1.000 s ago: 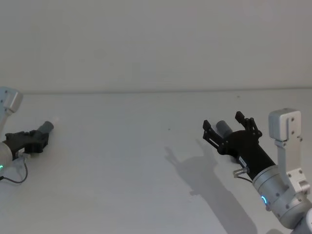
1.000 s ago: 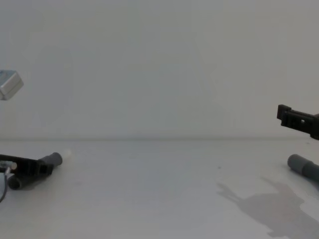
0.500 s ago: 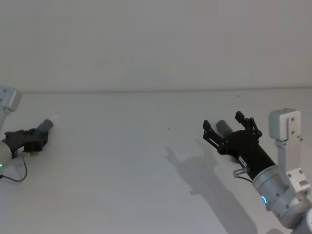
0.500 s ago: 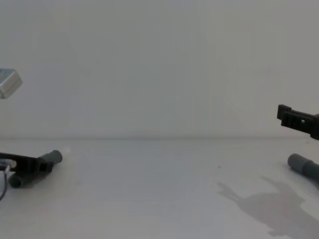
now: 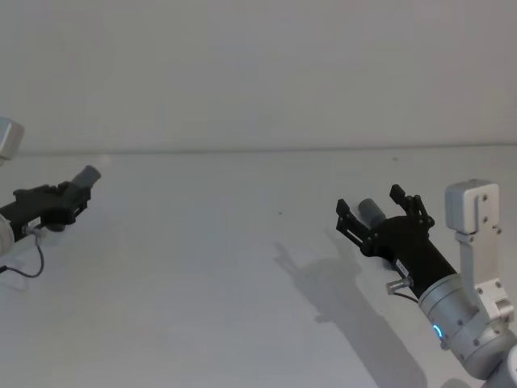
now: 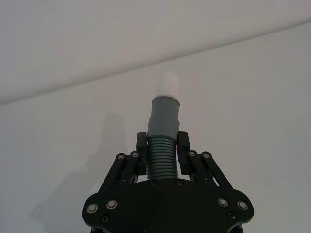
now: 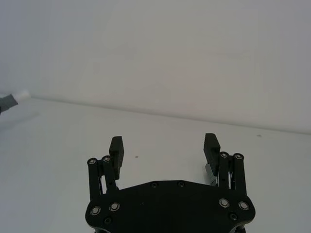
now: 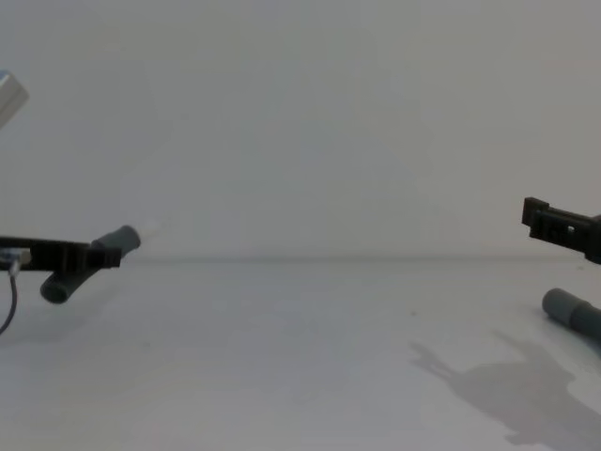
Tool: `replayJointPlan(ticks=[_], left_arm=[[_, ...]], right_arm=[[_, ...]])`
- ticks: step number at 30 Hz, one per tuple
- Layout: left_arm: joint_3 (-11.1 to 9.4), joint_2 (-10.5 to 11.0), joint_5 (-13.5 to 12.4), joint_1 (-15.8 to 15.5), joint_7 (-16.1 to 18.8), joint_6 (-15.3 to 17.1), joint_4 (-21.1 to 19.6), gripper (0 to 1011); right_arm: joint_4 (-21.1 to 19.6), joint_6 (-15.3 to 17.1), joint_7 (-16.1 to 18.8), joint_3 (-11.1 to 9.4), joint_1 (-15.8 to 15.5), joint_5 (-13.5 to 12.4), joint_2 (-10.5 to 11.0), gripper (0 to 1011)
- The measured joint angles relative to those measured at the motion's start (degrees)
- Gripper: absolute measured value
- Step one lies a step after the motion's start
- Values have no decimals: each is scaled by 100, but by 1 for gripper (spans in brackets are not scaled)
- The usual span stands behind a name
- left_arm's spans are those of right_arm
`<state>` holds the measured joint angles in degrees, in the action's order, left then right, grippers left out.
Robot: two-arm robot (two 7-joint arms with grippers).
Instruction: Use both hands to pick up one end of the pipe from the table, align the ends, and insert them.
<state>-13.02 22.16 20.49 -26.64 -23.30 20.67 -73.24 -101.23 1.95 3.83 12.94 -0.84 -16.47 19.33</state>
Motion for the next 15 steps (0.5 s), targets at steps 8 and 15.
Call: replayJointPlan(ticks=[8, 15], left_arm=[[-17, 130, 218, -84, -594, -240, -8, 331], [-135, 274, 342, -196, -1159, -413, 20, 331]], right_arm=[[0, 0, 0, 0, 0, 0, 0, 1001], [0, 0, 0, 0, 0, 0, 0, 1002]])
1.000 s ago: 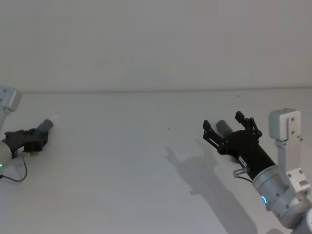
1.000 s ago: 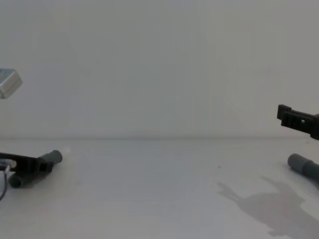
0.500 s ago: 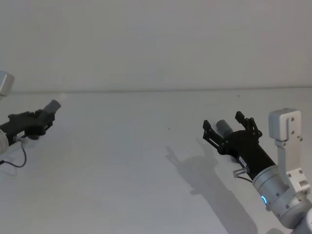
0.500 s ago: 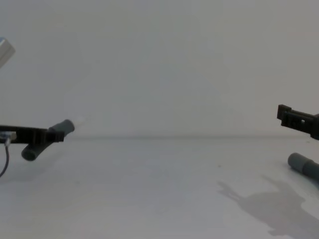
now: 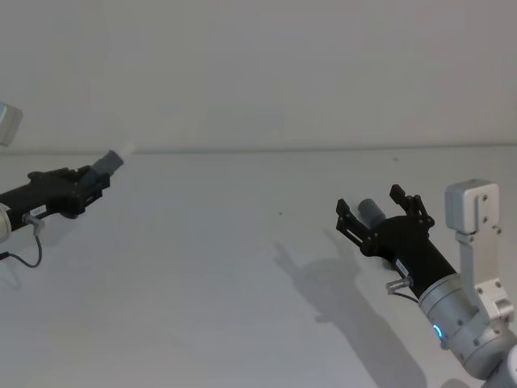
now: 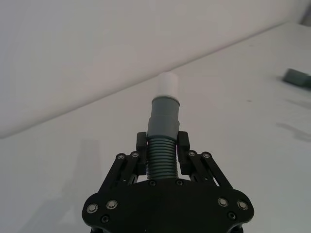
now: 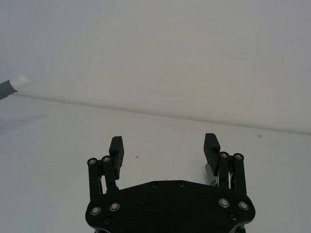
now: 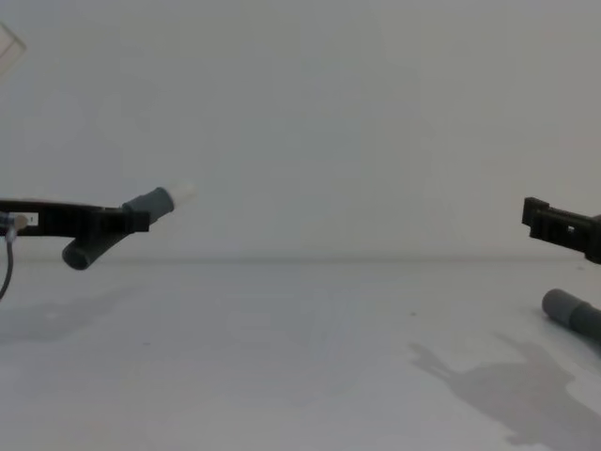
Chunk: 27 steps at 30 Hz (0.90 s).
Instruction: Use both hands to pick up one end of the pipe from the table, align the ends, and insert them.
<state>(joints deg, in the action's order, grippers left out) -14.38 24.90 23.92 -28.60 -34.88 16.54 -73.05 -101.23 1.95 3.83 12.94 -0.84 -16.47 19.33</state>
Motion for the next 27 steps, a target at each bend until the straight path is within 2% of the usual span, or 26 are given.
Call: replayJointPlan(ticks=[11, 18, 27], left_arm=[[-346, 263, 26, -249, -822, -134, 52, 331], [-518, 360, -16, -352, -1103, -174, 58, 331], [-662, 424, -16, -398, -1286, -196, -33, 331]], right_arm=[[0, 0, 0, 0, 0, 0, 0, 1002], [0, 0, 0, 0, 0, 0, 0, 1001], [0, 0, 0, 0, 0, 0, 0, 1001]])
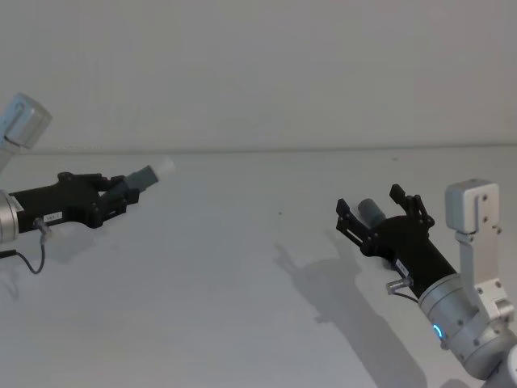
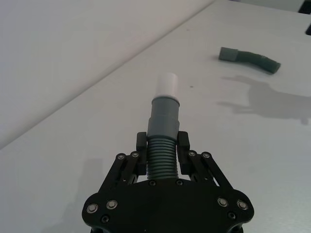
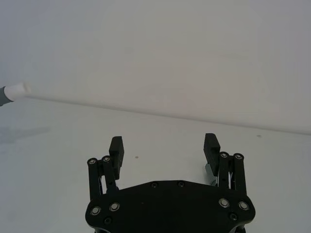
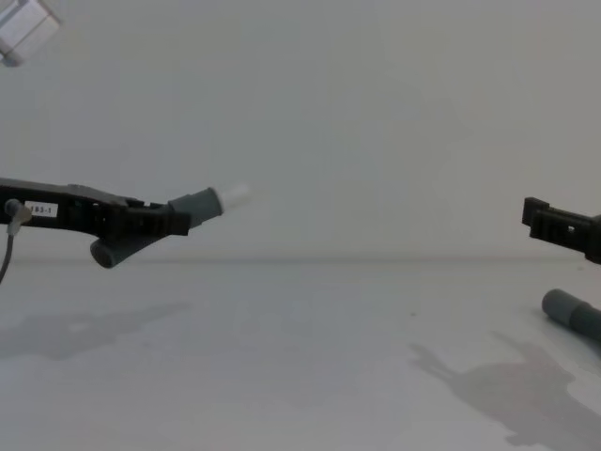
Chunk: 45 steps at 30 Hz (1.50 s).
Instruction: Use both hands to pick up one end of the pipe from the table, align the ends, and insert them.
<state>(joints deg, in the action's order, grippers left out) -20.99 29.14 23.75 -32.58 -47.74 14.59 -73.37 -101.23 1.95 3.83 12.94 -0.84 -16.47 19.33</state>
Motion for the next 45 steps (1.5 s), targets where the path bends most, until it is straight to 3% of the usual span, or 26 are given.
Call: replayJointPlan(ticks=[16, 33, 38, 45], left_arm=[[-204, 59, 52, -28, -228, -39, -206, 331], [-283, 75, 73, -39, -306, -47, -284, 331], [-292, 77, 75, -41, -315, -50, -291, 331], [-299, 81, 78, -42, -323, -51, -298, 331]], right_arm=[[0, 0, 0, 0, 0, 0, 0, 1001], [35, 21, 3, -8, 24, -2, -8, 1001], [135, 155, 27, -33, 99, -29, -21, 1001], [370, 581, 38, -101, 291, -113, -39, 1001]])
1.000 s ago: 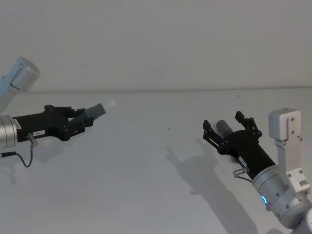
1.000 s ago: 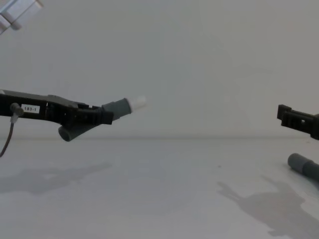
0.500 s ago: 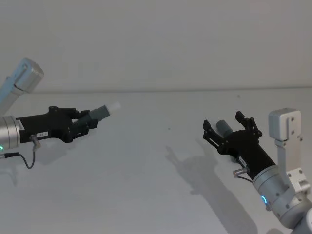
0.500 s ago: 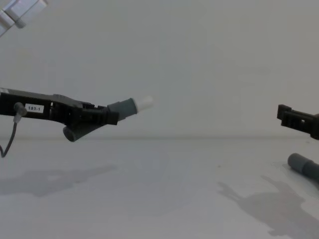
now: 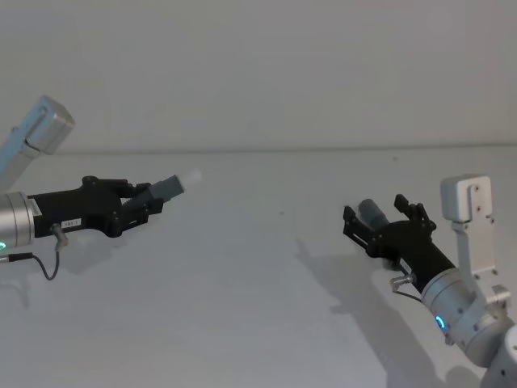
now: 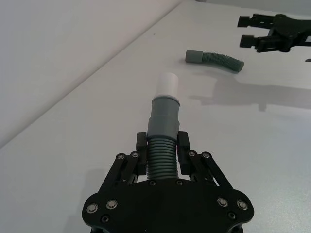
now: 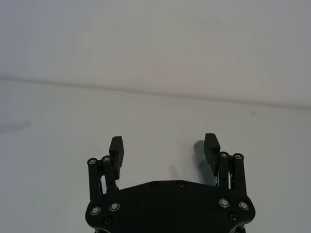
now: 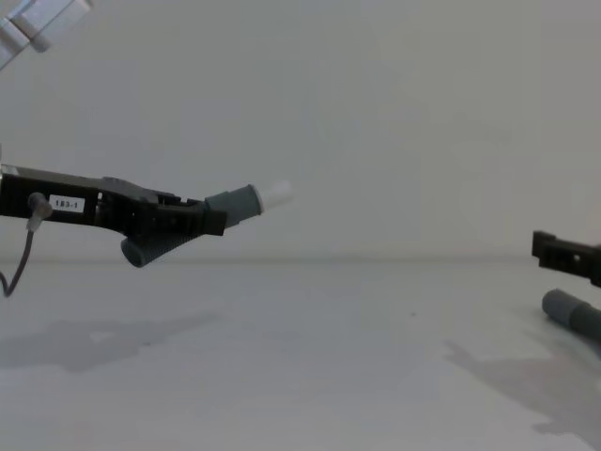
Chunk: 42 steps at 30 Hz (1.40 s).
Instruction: Use both hands to pick up one end of the pipe from the table, align the ends, and insert them.
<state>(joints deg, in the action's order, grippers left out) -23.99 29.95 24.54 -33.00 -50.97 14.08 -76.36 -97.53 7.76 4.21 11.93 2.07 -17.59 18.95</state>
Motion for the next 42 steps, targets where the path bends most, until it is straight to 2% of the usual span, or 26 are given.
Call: replayJointPlan(ticks=[6, 8, 11, 14, 15, 17, 25, 26, 28, 31, 32, 38, 42], left_arm=[[-3, 1, 1, 0, -3, 0, -5, 331], [-5, 1, 1, 0, -4, 0, -5, 331], [-6, 1, 1, 0, -6, 0, -7, 331], [-8, 1, 1, 0, -8, 0, -9, 331], [-9, 1, 1, 0, -8, 0, -9, 331], [-10, 1, 1, 0, -9, 0, -9, 331], [-10, 1, 0, 0, -10, 1, -9, 331], [-10, 1, 0, 0, -10, 1, -9, 331], [-10, 1, 0, 0, -10, 1, -9, 331], [-10, 1, 0, 0, -10, 1, -9, 331], [-10, 1, 0, 0, -10, 1, -9, 331], [-10, 0, 0, 0, -9, 1, -9, 331], [-10, 1, 0, 0, -9, 1, -8, 331]], right_arm=[[184, 380, -1, -38, 161, -53, -12, 1002], [309, 633, -4, -54, 273, -85, -19, 1001], [382, 826, -7, -63, 364, -104, -27, 1002], [483, 1219, -33, -82, 510, -142, -39, 1002], [483, 1219, -33, -82, 510, -142, -39, 1002], [493, 1502, -56, -103, 604, -174, -47, 1002], [274, 2613, -183, -228, 871, -300, -54, 1001], [274, 2613, -183, -228, 871, -300, -54, 1001], [139, 3000, -221, -281, 950, -348, -48, 1001], [47, 3330, -236, -316, 1007, -387, -36, 1002], [47, 3330, -236, -316, 1007, -387, -36, 1001], [-42, 3824, -229, -345, 1112, -440, 3, 1002], [-25, 3972, -182, -341, 1170, -448, 37, 1001]])
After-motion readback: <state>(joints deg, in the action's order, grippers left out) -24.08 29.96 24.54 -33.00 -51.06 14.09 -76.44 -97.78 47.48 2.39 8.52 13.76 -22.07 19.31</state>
